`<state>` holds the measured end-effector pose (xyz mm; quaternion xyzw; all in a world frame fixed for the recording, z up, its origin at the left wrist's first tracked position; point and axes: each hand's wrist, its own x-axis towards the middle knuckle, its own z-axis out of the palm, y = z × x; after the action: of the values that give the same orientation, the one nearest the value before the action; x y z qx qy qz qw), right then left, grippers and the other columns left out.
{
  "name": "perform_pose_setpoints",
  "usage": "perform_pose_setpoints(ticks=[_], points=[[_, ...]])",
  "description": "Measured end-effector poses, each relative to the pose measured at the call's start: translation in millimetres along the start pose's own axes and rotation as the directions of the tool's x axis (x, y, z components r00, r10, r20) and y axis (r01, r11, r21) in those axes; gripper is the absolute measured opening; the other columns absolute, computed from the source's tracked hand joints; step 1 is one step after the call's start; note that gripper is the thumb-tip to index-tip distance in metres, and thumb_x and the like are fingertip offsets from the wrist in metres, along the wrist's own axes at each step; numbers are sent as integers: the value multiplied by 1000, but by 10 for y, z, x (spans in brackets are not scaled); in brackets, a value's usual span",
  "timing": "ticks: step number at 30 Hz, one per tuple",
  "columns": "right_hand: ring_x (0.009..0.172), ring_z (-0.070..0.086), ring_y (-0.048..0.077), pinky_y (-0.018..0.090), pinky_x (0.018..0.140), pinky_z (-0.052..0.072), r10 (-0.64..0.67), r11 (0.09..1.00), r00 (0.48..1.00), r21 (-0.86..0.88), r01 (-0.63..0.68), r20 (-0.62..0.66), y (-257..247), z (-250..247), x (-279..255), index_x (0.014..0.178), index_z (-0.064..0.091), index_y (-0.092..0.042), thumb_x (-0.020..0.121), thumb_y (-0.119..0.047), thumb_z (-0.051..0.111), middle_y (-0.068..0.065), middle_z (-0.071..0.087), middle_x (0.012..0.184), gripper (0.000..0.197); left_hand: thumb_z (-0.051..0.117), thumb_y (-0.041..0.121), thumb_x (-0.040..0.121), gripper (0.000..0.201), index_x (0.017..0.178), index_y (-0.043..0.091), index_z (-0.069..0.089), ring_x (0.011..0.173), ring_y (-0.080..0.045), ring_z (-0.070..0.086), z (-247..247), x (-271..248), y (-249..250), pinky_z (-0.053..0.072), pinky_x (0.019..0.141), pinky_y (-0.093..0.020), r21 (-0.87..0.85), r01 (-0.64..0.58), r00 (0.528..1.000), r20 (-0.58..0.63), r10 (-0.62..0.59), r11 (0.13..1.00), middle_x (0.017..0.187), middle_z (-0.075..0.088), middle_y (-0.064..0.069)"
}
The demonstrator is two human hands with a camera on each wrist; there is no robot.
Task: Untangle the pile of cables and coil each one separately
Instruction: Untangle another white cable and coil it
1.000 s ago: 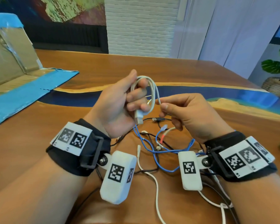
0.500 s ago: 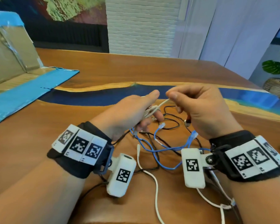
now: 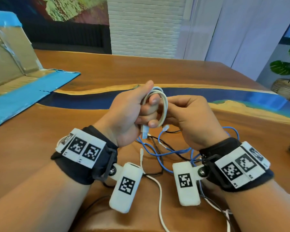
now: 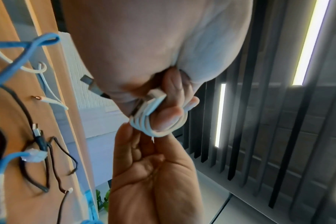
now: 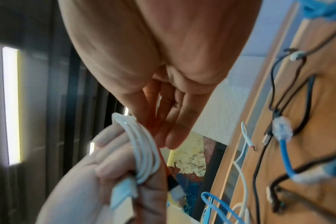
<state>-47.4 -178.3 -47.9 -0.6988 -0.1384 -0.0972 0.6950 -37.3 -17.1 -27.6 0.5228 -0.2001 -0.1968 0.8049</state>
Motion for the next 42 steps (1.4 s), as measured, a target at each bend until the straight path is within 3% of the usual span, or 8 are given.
perform_pose_setpoints(ticks=[2,5,11,19,23,26,30,42], points=[[78,75,36,36,70,60,71,991,997,113,-74,32,-31,14,-8,106,75,1,100,-9,57,23,76,92,21,30,39,110,52,67,13,45,47,-16,7,-20,23,8,31,47,-26,23,-27,996,-80,29,999,54,9,2],[89,74,40,48,82,60,57,998,998,35,-57,9,6,48,-6,111,73,0,97,-9,64,25,75,99,19,31,39,110,52,68,13,47,43,-13,13,-42,56,-16,34,47,-26,90,-31,989,-144,44,995,48,17,4],[70,67,32,43,68,47,32,999,992,-12,-34,-120,57,101,24,108,56,-12,94,-5,69,20,76,85,21,35,39,110,50,75,9,54,43,-15,22,-27,77,-50,42,54,-31,237,-30,982,-175,73,971,49,26,3],[55,46,22,37,60,51,145,885,977,421,-199,157,-70,137,-11,113,46,-9,79,7,51,13,56,78,38,44,37,108,48,70,7,52,38,-13,25,-91,34,21,40,51,-30,164,34,993,-115,-15,986,49,24,2],[54,50,19,35,58,52,118,910,977,375,-178,177,-94,118,-21,112,52,-5,78,1,58,11,58,77,35,47,34,106,35,99,1,59,39,-11,26,-51,16,-5,43,49,-28,117,41,996,-78,-32,992,64,15,-4],[71,69,33,44,80,58,90,930,974,332,-157,209,-93,44,-44,132,49,-2,82,5,63,23,68,88,53,45,32,107,44,76,3,56,41,-12,28,-120,41,8,38,48,-25,145,14,995,-104,2,989,54,25,0],[106,67,53,49,98,54,68,941,961,302,-150,267,-79,14,-48,142,47,-8,84,2,66,42,64,113,61,40,29,110,42,77,5,52,48,-13,31,-164,23,34,32,49,-22,231,-43,992,-107,69,972,49,47,1],[67,67,25,42,84,48,87,858,956,466,-215,281,-112,30,-71,132,54,-8,79,-2,50,5,62,66,53,51,37,99,36,90,3,57,60,-17,34,-221,107,-99,34,54,-25,322,-157,985,-16,171,934,97,49,-24]])
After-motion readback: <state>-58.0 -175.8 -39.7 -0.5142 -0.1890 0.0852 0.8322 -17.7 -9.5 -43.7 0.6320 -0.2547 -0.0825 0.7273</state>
